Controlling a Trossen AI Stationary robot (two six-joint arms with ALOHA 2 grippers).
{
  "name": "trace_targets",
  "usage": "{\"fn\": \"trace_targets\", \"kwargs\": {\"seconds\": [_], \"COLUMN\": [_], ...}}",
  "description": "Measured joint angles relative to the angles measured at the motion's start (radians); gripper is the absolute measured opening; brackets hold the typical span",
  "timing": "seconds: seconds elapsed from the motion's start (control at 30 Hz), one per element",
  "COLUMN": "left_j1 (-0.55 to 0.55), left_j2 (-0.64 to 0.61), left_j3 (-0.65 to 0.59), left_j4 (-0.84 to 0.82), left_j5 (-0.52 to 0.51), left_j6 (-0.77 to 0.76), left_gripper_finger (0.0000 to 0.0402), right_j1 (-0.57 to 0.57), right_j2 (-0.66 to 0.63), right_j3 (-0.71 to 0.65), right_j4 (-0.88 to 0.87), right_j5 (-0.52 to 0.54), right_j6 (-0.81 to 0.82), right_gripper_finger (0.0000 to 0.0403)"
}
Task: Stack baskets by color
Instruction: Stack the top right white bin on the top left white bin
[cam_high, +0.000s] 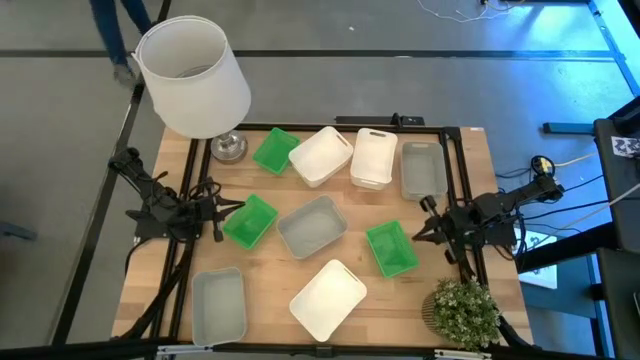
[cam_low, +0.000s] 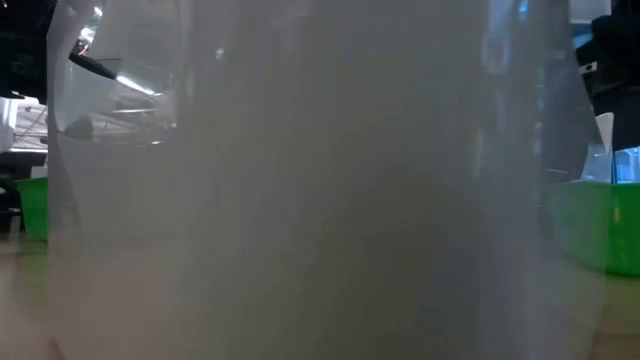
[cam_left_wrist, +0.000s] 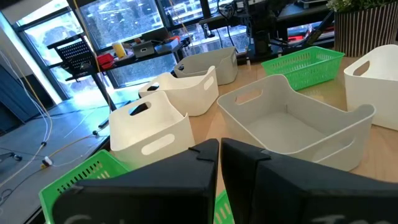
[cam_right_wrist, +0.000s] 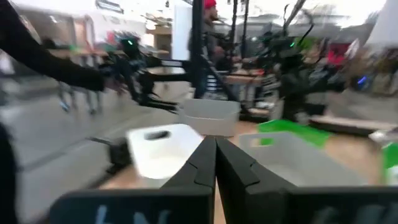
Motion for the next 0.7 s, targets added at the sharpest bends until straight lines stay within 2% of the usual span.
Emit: {"fn": "trace_targets", "kwargs": {"seconds": [0.2, 0.37, 0.47, 0.57, 0.7], "left_j1": [0.000, 0.000, 0.000, 0.000, 0.000], "left_j2": [0.000, 0.000, 0.000, 0.000, 0.000], "left_j3": [0.000, 0.000, -0.005, -0.004, -0.004], "left_j4": [0.000, 0.000, 0.026, 0.101, 0.188], "left_j5": [0.000, -0.011, -0.074, -0.123, -0.156], "left_j6": [0.000, 0.000, 0.000, 0.000, 0.046], "left_gripper_finger": [0.0012, 0.0011, 0.0012, 0.0011, 0.0011], "right_j1": [0.000, 0.000, 0.000, 0.000, 0.000], "right_j2": [0.000, 0.000, 0.000, 0.000, 0.019], "right_j3": [0.000, 0.000, 0.000, 0.006, 0.084], "right_j4": [0.000, 0.026, 0.115, 0.213, 0.161], "right_j5": [-0.030, -0.024, 0.107, 0.240, 0.349], "right_j6": [0.191, 0.189, 0.172, 0.078, -0.005], "right_gripper_finger": [0.0008, 0.0008, 0.0008, 0.0004, 0.0002]}}
